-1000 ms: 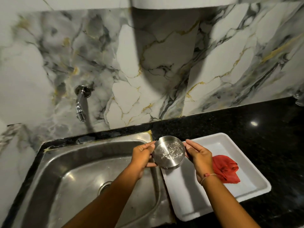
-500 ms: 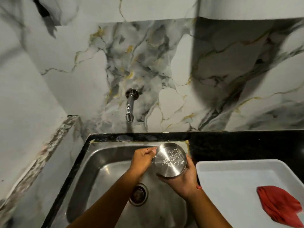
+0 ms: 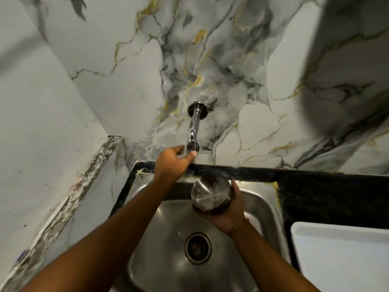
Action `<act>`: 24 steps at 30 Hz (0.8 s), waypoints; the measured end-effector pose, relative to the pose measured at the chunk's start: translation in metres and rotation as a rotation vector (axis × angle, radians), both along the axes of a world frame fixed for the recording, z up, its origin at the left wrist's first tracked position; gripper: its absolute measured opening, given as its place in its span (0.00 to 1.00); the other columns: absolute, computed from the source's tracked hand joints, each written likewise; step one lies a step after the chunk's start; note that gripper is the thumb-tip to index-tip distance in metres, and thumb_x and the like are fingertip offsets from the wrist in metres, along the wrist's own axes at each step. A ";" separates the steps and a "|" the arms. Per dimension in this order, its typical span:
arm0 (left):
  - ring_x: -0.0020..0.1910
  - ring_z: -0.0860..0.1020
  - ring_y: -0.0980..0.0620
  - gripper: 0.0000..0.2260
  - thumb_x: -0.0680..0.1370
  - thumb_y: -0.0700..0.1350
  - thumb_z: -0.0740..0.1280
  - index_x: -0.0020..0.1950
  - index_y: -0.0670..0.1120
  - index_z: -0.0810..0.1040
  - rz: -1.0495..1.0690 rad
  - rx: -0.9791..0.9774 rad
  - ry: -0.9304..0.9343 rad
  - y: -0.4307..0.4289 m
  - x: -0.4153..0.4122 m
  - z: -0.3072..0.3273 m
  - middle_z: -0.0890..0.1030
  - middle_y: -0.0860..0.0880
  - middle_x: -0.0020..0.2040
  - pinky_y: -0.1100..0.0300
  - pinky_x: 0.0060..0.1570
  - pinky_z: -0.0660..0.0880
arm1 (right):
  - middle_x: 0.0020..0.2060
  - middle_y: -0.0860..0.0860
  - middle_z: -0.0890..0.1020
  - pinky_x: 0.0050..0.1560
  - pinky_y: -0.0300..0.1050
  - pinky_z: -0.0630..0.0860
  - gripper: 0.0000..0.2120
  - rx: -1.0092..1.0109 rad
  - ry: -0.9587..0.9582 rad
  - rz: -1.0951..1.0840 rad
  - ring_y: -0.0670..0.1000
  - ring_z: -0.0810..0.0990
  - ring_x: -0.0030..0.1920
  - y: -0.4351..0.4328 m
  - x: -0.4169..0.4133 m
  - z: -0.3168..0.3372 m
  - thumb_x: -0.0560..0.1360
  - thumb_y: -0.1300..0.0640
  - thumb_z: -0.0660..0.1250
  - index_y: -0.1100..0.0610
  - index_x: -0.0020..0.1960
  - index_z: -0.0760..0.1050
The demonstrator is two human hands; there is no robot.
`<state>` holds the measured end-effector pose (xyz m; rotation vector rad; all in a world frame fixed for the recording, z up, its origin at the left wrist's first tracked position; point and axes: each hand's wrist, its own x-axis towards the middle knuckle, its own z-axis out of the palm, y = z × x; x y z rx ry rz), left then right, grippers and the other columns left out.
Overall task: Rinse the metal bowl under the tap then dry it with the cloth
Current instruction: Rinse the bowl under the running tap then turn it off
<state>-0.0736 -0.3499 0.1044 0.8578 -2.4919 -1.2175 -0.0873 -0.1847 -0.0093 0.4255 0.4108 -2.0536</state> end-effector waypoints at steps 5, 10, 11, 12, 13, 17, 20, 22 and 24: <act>0.39 0.84 0.53 0.20 0.68 0.65 0.73 0.47 0.50 0.87 0.055 -0.202 0.054 0.002 -0.034 0.015 0.87 0.52 0.35 0.55 0.43 0.81 | 0.70 0.65 0.74 0.73 0.68 0.62 0.39 -0.017 -0.010 0.017 0.67 0.69 0.71 -0.031 -0.031 -0.011 0.70 0.31 0.64 0.57 0.72 0.72; 0.35 0.83 0.51 0.14 0.71 0.59 0.71 0.40 0.48 0.85 0.126 -0.233 0.083 0.006 -0.045 0.002 0.85 0.50 0.32 0.55 0.38 0.81 | 0.70 0.64 0.74 0.71 0.72 0.63 0.41 -0.075 -0.012 0.049 0.69 0.69 0.71 -0.053 -0.049 -0.022 0.68 0.32 0.66 0.56 0.73 0.70; 0.35 0.83 0.50 0.14 0.71 0.58 0.71 0.39 0.47 0.84 0.126 -0.234 0.085 0.006 -0.046 0.001 0.84 0.50 0.32 0.54 0.37 0.81 | 0.70 0.64 0.74 0.70 0.72 0.63 0.40 -0.082 -0.010 0.049 0.69 0.69 0.71 -0.056 -0.051 -0.022 0.69 0.32 0.66 0.56 0.73 0.70; 0.34 0.82 0.50 0.13 0.70 0.57 0.70 0.38 0.47 0.83 0.122 -0.241 0.086 0.006 -0.048 0.000 0.84 0.49 0.32 0.54 0.37 0.81 | 0.70 0.64 0.75 0.70 0.73 0.64 0.40 -0.090 -0.008 0.048 0.69 0.70 0.71 -0.059 -0.052 -0.023 0.69 0.32 0.66 0.56 0.73 0.71; 0.33 0.82 0.49 0.12 0.70 0.55 0.70 0.37 0.46 0.82 0.118 -0.244 0.083 0.006 -0.049 0.001 0.84 0.48 0.31 0.54 0.36 0.81 | 0.69 0.64 0.76 0.70 0.73 0.64 0.39 -0.097 -0.011 0.044 0.68 0.70 0.70 -0.062 -0.052 -0.023 0.69 0.32 0.65 0.56 0.72 0.71; 0.30 0.78 0.48 0.12 0.69 0.51 0.69 0.35 0.41 0.79 0.077 -0.215 0.064 0.003 -0.051 0.004 0.79 0.48 0.28 0.56 0.32 0.73 | 0.65 0.64 0.79 0.70 0.72 0.64 0.37 -0.100 -0.016 0.043 0.67 0.73 0.68 -0.072 -0.053 -0.020 0.70 0.33 0.65 0.56 0.70 0.74; 0.26 0.74 0.56 0.10 0.71 0.47 0.70 0.38 0.41 0.79 -0.058 -0.132 0.041 -0.010 -0.052 0.006 0.75 0.54 0.23 0.61 0.32 0.70 | 0.67 0.63 0.77 0.70 0.73 0.64 0.37 -0.094 -0.019 0.036 0.67 0.73 0.69 -0.077 -0.056 -0.021 0.69 0.34 0.66 0.56 0.70 0.73; 0.23 0.74 0.61 0.07 0.74 0.45 0.70 0.43 0.41 0.79 -0.174 -0.054 0.021 -0.018 -0.050 0.009 0.76 0.57 0.20 0.62 0.34 0.72 | 0.68 0.63 0.76 0.69 0.73 0.64 0.38 -0.085 -0.027 0.033 0.68 0.73 0.68 -0.079 -0.057 -0.023 0.69 0.34 0.66 0.55 0.71 0.73; 0.21 0.74 0.64 0.05 0.76 0.44 0.70 0.46 0.42 0.78 -0.254 0.002 0.011 -0.022 -0.049 0.012 0.75 0.61 0.19 0.62 0.37 0.73 | 0.68 0.64 0.76 0.69 0.74 0.65 0.38 -0.082 -0.030 0.029 0.68 0.73 0.68 -0.080 -0.058 -0.024 0.68 0.34 0.66 0.56 0.71 0.73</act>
